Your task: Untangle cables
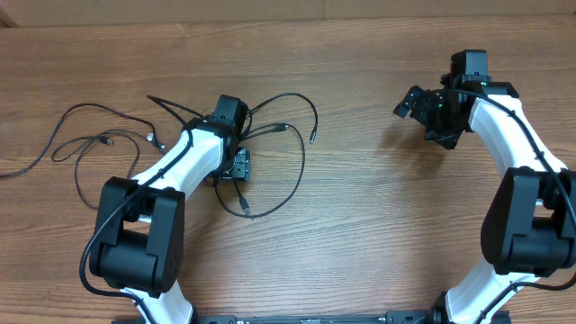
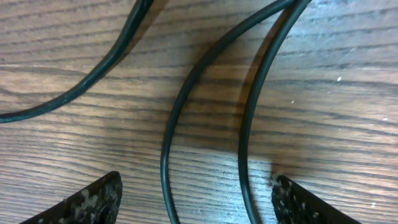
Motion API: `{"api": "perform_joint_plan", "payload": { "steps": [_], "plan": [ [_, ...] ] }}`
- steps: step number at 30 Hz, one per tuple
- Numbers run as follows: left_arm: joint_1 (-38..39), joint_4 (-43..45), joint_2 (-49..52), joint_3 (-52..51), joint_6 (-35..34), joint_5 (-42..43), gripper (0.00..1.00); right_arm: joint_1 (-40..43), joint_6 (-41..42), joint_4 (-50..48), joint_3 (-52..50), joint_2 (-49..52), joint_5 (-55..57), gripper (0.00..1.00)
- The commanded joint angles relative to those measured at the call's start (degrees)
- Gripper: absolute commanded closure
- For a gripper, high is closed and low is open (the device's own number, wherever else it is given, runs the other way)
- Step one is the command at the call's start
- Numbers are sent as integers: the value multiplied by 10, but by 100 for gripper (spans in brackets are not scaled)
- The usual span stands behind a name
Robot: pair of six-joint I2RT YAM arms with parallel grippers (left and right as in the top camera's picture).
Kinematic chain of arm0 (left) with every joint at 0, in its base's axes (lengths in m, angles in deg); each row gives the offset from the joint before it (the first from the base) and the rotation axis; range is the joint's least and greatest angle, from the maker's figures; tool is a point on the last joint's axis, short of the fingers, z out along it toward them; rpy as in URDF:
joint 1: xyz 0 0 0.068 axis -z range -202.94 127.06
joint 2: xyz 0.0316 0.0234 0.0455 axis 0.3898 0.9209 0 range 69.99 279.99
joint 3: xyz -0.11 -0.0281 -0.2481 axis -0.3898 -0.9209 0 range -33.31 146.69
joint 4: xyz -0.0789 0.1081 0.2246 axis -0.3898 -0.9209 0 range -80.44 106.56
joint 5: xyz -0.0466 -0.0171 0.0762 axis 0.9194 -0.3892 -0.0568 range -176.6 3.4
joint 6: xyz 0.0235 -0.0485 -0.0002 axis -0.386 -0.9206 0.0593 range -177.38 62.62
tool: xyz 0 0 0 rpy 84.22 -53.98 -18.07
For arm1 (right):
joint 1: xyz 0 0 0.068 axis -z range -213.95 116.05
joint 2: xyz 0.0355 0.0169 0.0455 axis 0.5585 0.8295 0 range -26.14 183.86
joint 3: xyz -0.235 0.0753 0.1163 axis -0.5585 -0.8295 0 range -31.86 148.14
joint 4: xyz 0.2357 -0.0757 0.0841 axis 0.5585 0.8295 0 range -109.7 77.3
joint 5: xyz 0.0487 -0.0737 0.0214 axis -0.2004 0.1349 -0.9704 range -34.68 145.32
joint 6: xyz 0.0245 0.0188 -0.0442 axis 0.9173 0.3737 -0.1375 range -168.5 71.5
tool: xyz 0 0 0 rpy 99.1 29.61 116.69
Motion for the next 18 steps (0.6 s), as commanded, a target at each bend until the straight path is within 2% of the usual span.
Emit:
{"api": "perform_joint_plan", "payload": {
  "steps": [1,18],
  "plan": [
    [-1,4,6,-14,-8,-10,23,0,0,-1,9,-14,2,0],
    [-1,17,6,-32,-8,-12,19,0,0,-1,9,-14,2,0]
  ]
}}
